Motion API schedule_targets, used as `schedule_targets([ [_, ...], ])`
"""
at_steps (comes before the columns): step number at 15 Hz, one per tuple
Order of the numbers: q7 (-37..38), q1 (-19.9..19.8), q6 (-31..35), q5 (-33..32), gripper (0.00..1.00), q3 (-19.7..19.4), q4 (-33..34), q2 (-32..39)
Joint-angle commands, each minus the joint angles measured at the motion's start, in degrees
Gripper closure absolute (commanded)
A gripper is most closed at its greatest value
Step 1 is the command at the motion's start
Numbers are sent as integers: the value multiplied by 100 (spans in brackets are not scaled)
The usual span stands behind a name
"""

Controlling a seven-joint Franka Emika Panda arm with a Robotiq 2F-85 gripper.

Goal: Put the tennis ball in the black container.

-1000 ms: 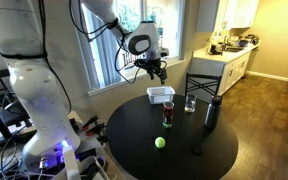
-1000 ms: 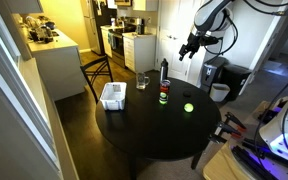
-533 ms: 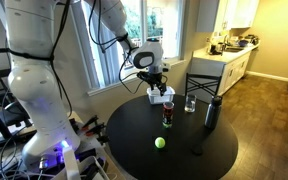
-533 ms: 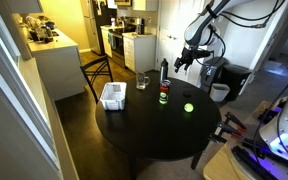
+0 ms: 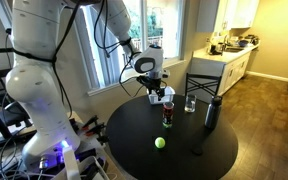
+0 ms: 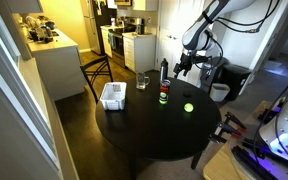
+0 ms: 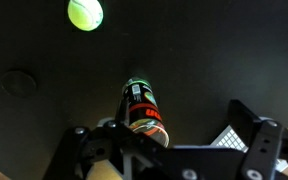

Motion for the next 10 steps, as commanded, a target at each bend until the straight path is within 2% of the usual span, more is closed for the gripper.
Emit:
schedule_targets([
  [1,26,-15,-9,-26,0,17,4,-2],
  [7,27,-14,-9,-26,0,16,4,-2],
  [10,-60,-199,642,412,0,254,270,607],
])
